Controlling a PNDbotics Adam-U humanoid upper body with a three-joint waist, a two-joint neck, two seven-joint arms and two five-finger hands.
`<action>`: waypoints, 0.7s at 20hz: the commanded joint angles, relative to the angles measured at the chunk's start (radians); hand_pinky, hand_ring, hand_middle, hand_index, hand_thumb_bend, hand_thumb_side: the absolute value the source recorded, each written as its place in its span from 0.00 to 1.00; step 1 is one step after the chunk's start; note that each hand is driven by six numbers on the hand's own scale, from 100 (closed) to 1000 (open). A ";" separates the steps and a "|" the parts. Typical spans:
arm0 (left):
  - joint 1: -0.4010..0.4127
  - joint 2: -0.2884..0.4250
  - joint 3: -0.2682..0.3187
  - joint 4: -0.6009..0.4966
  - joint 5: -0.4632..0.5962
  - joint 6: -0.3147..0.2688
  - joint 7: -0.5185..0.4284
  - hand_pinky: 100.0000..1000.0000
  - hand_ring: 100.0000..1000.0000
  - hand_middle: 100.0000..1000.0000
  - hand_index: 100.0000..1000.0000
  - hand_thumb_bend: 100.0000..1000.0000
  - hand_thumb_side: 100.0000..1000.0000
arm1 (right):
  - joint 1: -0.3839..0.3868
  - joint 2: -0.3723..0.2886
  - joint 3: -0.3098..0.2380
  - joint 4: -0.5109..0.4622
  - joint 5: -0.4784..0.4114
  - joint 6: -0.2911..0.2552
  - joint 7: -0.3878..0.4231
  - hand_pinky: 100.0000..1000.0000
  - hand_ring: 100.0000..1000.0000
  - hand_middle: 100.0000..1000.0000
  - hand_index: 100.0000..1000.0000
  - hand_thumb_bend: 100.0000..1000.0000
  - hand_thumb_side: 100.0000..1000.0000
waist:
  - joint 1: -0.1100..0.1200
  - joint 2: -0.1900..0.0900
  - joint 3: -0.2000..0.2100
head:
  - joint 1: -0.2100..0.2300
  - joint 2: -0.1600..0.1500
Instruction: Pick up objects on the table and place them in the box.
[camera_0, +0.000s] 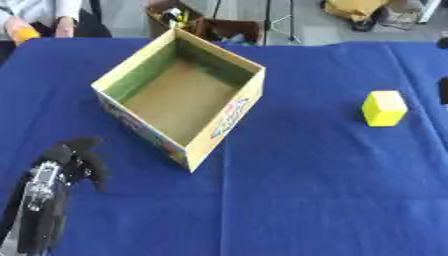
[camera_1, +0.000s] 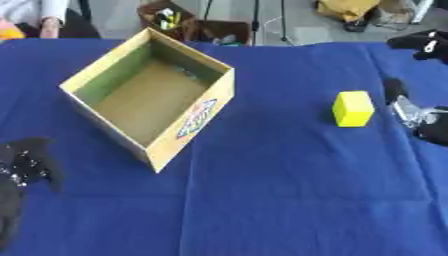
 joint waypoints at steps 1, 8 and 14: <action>-0.002 0.010 -0.008 -0.010 -0.001 -0.002 -0.005 0.24 0.37 0.38 0.69 0.00 1.00 | -0.007 -0.107 0.012 -0.018 0.095 0.033 0.027 0.78 0.87 0.81 0.92 0.00 0.74 | 0.000 -0.018 0.002 | -0.010 -0.007; -0.001 0.010 -0.012 -0.009 -0.003 -0.003 -0.010 0.24 0.37 0.38 0.69 0.00 1.00 | -0.040 -0.147 0.043 0.002 0.104 0.080 0.141 0.79 0.89 0.81 0.94 0.00 0.75 | 0.000 -0.015 0.007 | -0.019 -0.018; 0.000 0.012 -0.015 -0.007 -0.005 -0.002 -0.015 0.24 0.37 0.38 0.69 0.00 1.00 | -0.105 -0.178 0.075 0.112 0.086 0.059 0.209 0.80 0.90 0.83 0.96 0.00 0.77 | -0.004 -0.014 0.014 | -0.034 -0.026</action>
